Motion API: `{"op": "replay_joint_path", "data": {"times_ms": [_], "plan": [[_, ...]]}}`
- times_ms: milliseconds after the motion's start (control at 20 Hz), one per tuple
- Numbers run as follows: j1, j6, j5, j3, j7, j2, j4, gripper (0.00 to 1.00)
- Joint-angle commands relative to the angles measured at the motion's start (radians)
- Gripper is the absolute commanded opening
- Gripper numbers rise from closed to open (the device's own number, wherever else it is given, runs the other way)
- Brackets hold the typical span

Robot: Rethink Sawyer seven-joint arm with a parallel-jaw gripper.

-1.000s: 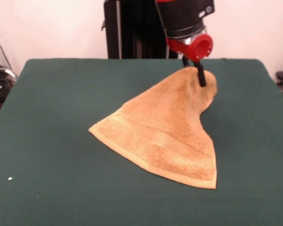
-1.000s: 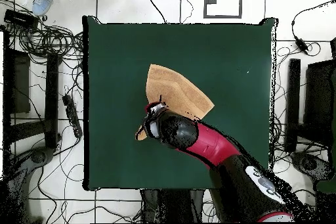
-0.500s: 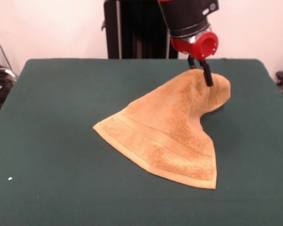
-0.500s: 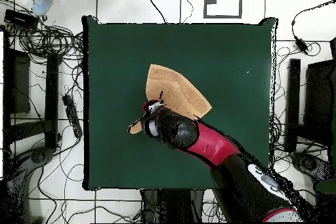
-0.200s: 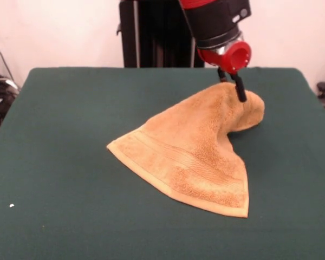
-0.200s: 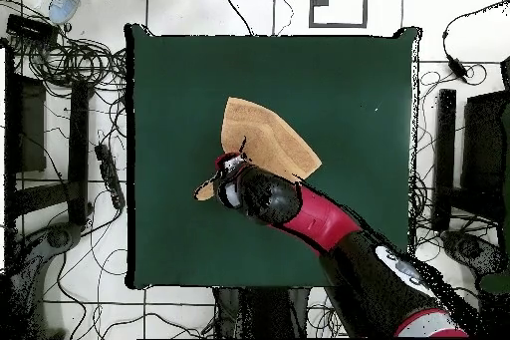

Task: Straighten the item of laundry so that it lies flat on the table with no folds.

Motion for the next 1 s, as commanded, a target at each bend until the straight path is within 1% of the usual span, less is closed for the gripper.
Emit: {"op": "replay_joint_path", "data": {"times_ms": [50,200,300,350,500,600,650,700,850,1000], "plan": [[0.063,0.081,0.020,0.020,0.078,0.020,-0.050,1.00],[0.117,0.203,0.003,-0.059,0.069,-0.043,-0.118,1.00],[0.163,0.303,-0.031,-0.125,0.066,-0.090,-0.171,1.00],[0.182,0.374,-0.052,-0.155,0.069,-0.121,-0.205,1.00],[0.226,0.530,-0.109,-0.214,0.078,-0.186,-0.279,1.00],[0.244,0.656,-0.151,-0.238,0.084,-0.233,-0.337,1.00],[0.248,0.698,-0.167,-0.243,0.085,-0.248,-0.358,1.00],[0.256,0.781,-0.199,-0.252,0.082,-0.274,-0.400,1.00],[0.265,0.929,-0.260,-0.256,0.070,-0.327,-0.481,1.00],[0.264,1.027,-0.297,-0.245,0.053,-0.365,-0.535,1.00]]}}
